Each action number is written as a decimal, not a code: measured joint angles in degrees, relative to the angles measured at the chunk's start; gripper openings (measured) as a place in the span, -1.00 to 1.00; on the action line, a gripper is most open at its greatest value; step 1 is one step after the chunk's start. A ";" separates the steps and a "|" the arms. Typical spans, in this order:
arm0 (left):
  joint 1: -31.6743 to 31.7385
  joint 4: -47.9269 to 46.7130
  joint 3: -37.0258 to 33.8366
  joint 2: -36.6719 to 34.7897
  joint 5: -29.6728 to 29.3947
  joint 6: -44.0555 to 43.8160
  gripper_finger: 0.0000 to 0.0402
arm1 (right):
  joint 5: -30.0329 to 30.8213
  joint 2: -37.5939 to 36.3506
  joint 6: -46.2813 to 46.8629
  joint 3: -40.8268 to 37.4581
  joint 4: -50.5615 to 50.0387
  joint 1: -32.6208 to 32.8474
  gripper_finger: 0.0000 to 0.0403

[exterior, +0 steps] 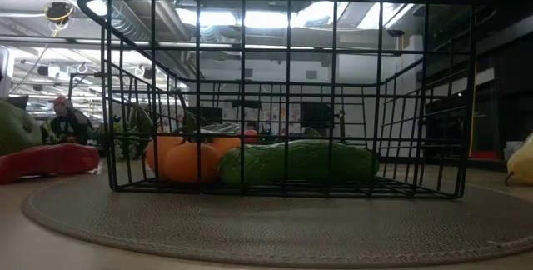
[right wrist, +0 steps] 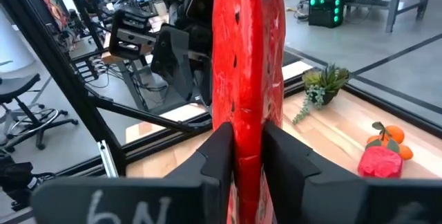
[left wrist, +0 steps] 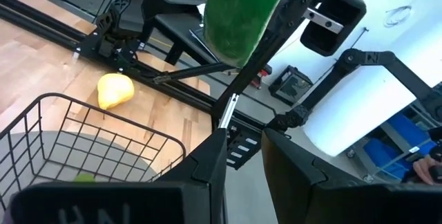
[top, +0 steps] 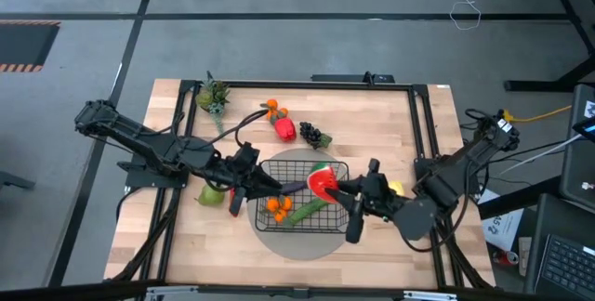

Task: Build produce basket
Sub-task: Put the green watermelon slice into the black wire basket, then put the yellow pear into the black wire basket

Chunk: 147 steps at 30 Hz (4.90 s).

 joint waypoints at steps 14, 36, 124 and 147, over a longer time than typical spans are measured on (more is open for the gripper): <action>0.00 -0.07 0.00 0.00 -0.01 0.14 -0.57 | -15.16 -0.04 -20.69 0.00 3.11 -0.67 -0.64; 0.01 -0.11 0.00 0.00 -0.04 1.66 -0.57 | -20.60 -0.04 -23.24 0.00 2.58 -6.00 -0.53; -0.48 0.04 -0.07 -0.02 -5.41 1.05 -0.57 | -54.04 -3.45 0.17 -36.46 -32.00 -18.60 -0.01; -0.48 -0.94 -0.07 -0.02 -5.39 1.51 -0.57 | -57.67 5.26 -7.32 -36.44 -38.03 -19.10 -0.01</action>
